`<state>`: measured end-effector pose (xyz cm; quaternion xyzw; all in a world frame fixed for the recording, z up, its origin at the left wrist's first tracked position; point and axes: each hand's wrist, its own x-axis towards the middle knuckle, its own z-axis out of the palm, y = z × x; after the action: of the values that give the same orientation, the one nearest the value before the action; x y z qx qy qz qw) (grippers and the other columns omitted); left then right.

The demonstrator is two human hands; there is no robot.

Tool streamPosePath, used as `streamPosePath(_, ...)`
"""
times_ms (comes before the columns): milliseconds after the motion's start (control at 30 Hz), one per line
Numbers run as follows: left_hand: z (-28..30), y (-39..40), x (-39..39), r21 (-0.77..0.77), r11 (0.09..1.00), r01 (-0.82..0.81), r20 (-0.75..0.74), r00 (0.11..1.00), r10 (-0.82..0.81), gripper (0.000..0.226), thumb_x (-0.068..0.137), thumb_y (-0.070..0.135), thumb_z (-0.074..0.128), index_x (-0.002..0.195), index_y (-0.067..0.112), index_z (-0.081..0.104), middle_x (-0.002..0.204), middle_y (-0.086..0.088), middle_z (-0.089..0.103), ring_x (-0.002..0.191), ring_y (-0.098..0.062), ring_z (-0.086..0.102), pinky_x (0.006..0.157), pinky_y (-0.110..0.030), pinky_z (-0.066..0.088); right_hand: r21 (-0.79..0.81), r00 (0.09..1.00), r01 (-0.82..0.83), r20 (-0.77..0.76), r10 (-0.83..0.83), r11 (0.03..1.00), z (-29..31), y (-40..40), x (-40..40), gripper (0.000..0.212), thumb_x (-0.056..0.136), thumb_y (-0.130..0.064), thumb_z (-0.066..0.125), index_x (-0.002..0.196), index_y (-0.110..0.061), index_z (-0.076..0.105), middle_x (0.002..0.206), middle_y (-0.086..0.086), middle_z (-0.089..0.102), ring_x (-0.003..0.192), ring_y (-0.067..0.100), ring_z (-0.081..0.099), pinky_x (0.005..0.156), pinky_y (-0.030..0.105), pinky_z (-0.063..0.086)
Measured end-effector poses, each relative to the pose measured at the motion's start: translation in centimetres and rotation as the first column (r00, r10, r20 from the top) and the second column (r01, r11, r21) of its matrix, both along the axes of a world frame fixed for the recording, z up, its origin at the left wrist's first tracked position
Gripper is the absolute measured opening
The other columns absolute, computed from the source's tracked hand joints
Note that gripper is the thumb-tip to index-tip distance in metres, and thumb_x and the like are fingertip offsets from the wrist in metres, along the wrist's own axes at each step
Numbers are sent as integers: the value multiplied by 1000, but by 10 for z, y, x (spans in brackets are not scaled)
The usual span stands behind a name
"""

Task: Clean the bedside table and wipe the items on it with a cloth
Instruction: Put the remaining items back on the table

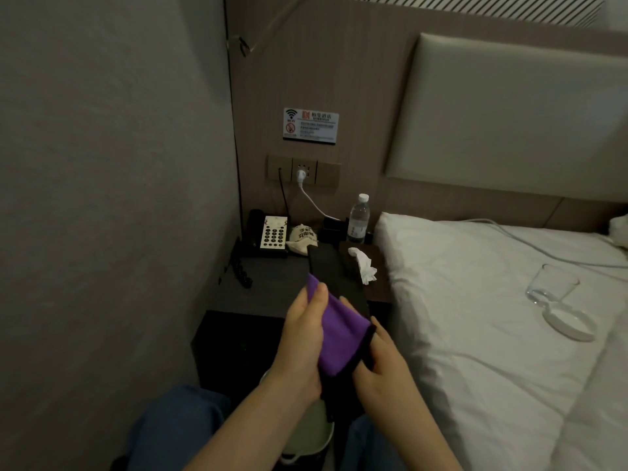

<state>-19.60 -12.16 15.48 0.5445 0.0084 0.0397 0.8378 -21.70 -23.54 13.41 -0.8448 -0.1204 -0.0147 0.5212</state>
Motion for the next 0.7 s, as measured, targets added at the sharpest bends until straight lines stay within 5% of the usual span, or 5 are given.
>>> streamPosePath(100,-1,7,1,13,997,-80,13,997,80,19,99,13,47,111,16,61,85,10,67,75,3,65,64,-13,49,164,995,40,-96,-24,986,-2,-11,7,73,91,-15,63,142,-54,28,137,-27,44,119,-13,47,91,8,43)
streamPosePath(200,-2,13,2,-25,993,-118,-38,992,117,13,94,17,57,102,21,66,80,2,66,72,-8,64,64,-22,52,393,972,42,-229,53,918,-3,-23,14,51,83,-11,70,127,-33,56,121,-10,67,97,-1,67,72,12,52)
streamPosePath(300,4,21,5,-46,986,-162,-85,984,158,20,86,14,66,98,30,67,77,2,69,66,-8,66,57,-19,52,603,902,-6,-341,265,797,-3,-28,13,37,75,-16,70,112,-15,70,112,12,71,103,27,69,79,33,58)
streamPosePath(500,20,42,21,-90,961,-261,-60,965,257,24,83,12,69,104,24,69,86,2,74,70,-9,70,56,-20,53,634,839,-79,-375,395,769,-6,-27,4,34,73,-4,71,107,-6,71,115,24,67,101,29,66,88,36,54)
streamPosePath(700,41,76,36,498,865,-59,182,983,-38,14,90,23,63,101,25,71,86,15,74,78,0,68,66,-12,51,472,821,-218,-385,422,854,4,-31,3,32,77,-1,69,109,-1,69,108,21,69,99,24,65,94,38,49)
